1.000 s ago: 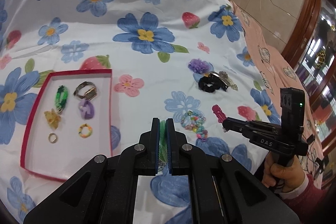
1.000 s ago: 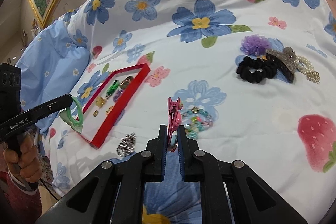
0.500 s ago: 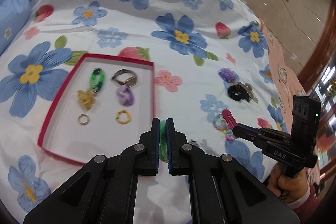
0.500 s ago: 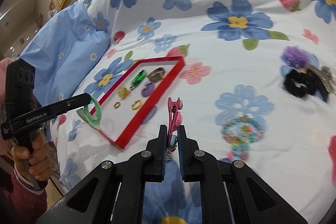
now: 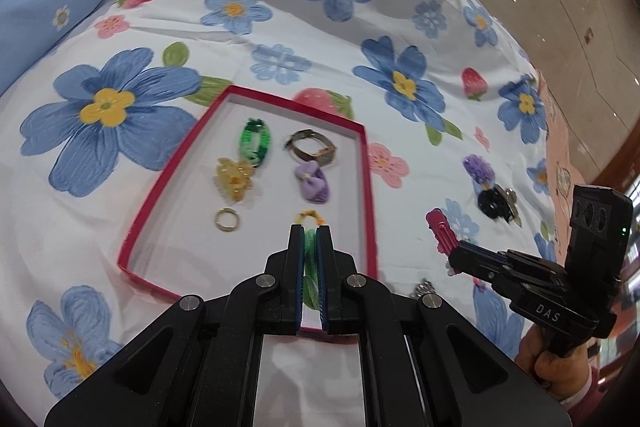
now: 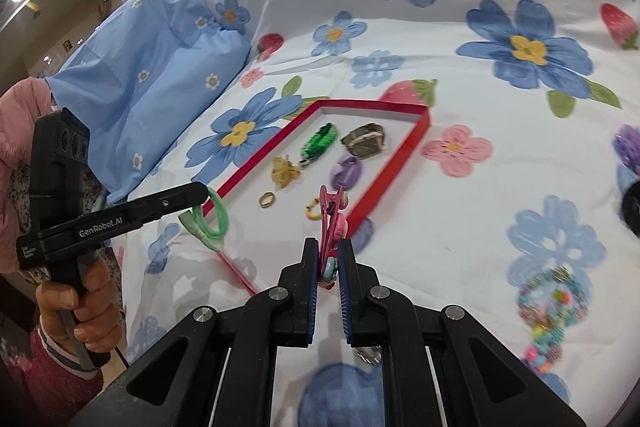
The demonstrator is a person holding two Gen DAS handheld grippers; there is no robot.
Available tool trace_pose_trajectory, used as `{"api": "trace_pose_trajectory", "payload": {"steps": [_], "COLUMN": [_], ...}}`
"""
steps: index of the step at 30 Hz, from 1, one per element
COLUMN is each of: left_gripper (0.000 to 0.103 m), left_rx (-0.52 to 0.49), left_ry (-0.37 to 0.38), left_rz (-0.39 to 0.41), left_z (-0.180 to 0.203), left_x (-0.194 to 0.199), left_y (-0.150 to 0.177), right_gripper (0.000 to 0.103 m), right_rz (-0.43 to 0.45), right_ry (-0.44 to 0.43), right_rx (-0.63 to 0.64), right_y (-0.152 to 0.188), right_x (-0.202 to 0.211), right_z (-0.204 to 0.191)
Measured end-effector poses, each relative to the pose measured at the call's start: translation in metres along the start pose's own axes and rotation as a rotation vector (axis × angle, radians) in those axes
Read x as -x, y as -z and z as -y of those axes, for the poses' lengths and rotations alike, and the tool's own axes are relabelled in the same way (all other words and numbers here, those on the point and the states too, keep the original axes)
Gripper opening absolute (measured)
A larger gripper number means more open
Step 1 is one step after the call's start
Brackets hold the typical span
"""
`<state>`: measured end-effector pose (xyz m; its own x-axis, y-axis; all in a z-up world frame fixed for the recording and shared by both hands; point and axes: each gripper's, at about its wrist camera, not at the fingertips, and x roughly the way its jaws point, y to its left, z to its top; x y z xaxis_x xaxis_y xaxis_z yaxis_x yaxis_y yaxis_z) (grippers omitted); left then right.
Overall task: Organize jewelry
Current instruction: 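Carry the green hair tie and pink hair clip with both tools into the tray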
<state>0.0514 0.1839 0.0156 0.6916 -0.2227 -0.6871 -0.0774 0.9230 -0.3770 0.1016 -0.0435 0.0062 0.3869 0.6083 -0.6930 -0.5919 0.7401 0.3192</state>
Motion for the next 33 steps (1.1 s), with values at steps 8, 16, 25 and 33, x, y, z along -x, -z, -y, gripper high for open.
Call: {"api": "trace_pose_trajectory", "payload": {"steps": [8, 16, 25, 33], "left_gripper": [0.004, 0.005, 0.005, 0.006], "left_rx": [0.080, 0.126, 0.146, 0.166], "left_ry": [-0.028, -0.053, -0.117, -0.133], "left_rz": [-0.009, -0.035, -0.074, -0.109], "left_z": [-0.034, -0.059, -0.080, -0.089], "left_x": [-0.014, -0.039, -0.064, -0.079], "left_y": [-0.004, -0.012, -0.011, -0.007], "right_gripper": [0.009, 0.009, 0.009, 0.010], "right_rz": [-0.049, -0.108, -0.180, -0.223], "right_ry": [-0.023, -0.004, 0.040, 0.060], "right_rx": [0.048, 0.086, 0.126, 0.173], "right_y": [-0.014, -0.028, -0.031, -0.029], "right_x": [-0.038, -0.081, -0.118, -0.137], "right_z": [-0.019, -0.023, -0.019, -0.023]}}
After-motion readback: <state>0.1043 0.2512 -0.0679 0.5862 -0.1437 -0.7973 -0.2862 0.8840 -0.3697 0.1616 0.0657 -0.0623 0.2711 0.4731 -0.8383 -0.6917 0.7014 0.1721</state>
